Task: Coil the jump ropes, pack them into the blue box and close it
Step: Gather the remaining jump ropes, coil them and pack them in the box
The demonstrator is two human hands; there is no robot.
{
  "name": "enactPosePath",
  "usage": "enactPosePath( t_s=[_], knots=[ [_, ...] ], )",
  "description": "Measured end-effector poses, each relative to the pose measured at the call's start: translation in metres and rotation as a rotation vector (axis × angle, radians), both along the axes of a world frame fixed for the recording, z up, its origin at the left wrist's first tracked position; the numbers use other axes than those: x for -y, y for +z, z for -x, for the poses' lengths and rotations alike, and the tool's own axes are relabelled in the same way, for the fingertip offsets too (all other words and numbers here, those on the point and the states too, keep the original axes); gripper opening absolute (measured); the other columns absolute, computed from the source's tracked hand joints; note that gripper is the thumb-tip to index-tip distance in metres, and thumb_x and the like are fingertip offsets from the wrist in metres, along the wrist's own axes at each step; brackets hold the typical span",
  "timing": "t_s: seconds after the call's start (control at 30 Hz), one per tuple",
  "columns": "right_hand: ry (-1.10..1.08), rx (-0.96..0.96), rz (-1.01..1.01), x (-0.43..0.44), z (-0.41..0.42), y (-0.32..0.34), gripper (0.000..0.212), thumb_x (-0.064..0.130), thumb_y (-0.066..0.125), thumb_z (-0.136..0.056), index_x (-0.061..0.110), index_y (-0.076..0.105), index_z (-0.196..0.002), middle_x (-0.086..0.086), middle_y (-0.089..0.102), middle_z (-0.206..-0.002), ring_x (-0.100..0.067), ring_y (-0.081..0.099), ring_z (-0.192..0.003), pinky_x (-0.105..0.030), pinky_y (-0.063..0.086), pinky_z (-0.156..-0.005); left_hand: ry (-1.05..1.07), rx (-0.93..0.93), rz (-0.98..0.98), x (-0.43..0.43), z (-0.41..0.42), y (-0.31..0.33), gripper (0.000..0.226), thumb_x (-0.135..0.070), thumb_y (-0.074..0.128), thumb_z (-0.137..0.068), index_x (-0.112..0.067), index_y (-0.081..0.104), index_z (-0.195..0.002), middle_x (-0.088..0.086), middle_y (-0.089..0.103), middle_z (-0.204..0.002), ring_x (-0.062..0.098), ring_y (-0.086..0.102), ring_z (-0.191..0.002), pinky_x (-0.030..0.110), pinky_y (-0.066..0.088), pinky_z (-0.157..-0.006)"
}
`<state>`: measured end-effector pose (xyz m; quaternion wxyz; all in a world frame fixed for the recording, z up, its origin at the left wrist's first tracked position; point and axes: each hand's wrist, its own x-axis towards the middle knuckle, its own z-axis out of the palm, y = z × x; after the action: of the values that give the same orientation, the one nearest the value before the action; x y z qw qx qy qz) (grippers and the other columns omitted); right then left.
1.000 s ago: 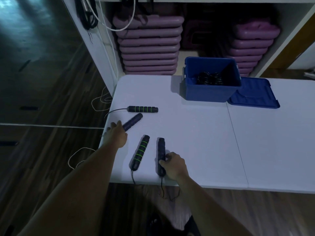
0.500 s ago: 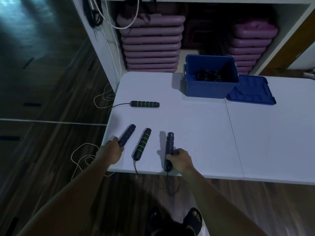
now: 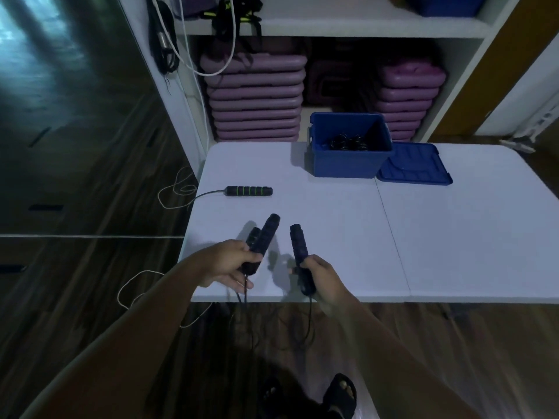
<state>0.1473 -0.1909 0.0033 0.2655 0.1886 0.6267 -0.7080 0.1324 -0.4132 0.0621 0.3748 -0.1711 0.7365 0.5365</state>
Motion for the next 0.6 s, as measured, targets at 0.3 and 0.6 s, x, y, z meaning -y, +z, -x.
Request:
enactPosePath(
  t_s=[0.3, 0.6],
  knots=[
    [-0.206, -0.062, 0.206, -0.005, -0.001, 0.037, 0.018, 0.014, 0.043, -0.096, 0.009, 0.059, -0.102, -0.010, 0.063, -0.078, -0.018, 0.044, -0.056, -0.029, 0.036, -0.054, 0.057, -0.187, -0.132, -0.051, -0.001, 0.037, 0.028, -0.027, 0.066, -0.095, -0.005, 0.067, -0.111, 0.016, 0.070, -0.102, 0.030, 0.069, -0.083, 0.048, 0.061, -0.083],
    [-0.211, -0.185, 0.260, -0.052, 0.007, 0.080, 0.027, 0.016, 0.043, -0.095, 0.003, 0.060, -0.112, -0.015, 0.067, -0.097, -0.024, 0.061, -0.080, -0.036, 0.050, -0.073, -0.064, -0.337, -0.086, -0.117, -0.007, 0.066, 0.020, -0.025, 0.065, -0.096, -0.007, 0.068, -0.104, 0.013, 0.073, -0.095, 0.024, 0.070, -0.078, 0.044, 0.060, -0.086]
  ],
)
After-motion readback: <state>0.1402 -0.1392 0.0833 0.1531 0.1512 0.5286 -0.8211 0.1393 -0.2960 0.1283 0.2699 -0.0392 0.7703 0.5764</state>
